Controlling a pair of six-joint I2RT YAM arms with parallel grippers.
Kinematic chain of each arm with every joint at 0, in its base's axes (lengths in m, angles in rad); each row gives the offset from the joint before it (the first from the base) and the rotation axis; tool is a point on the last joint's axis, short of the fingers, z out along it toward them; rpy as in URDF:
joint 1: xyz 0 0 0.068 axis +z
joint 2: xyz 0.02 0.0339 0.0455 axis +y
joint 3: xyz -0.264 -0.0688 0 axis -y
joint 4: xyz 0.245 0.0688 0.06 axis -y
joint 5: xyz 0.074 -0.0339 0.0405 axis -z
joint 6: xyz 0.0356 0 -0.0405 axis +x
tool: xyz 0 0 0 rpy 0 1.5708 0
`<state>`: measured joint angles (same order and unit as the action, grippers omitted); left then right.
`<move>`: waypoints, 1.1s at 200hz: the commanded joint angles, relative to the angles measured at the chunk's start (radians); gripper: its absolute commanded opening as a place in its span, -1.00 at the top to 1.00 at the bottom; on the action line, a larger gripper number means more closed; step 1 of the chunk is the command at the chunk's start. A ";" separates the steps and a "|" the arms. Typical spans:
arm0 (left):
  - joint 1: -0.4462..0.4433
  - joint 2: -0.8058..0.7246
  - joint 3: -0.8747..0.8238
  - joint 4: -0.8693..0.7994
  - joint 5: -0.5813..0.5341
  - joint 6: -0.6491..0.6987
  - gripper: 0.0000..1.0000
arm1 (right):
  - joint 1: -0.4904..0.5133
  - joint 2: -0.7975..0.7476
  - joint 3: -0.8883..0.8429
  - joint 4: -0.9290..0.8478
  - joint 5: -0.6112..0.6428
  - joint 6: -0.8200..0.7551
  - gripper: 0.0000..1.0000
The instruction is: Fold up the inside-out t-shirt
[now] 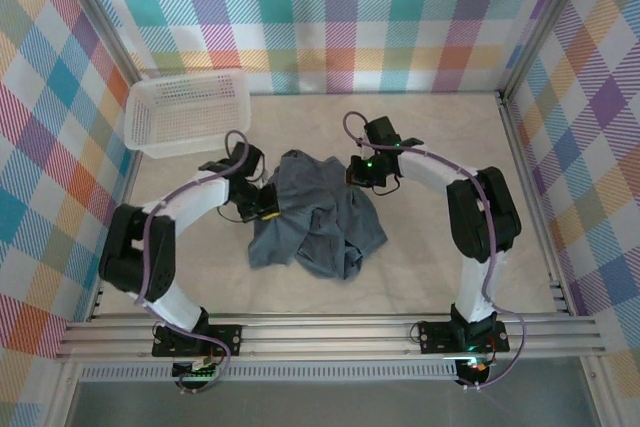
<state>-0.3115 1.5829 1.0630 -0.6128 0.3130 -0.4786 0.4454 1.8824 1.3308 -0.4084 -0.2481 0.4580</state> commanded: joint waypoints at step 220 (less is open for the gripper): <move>0.088 -0.158 -0.026 -0.131 -0.387 0.020 1.00 | 0.188 -0.673 -0.751 0.118 0.185 0.249 -0.62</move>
<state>-0.2256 1.4330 1.0370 -0.7551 -0.0803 -0.4343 0.6178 1.1549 0.5705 -0.3477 -0.1226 0.6659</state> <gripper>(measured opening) 0.052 0.862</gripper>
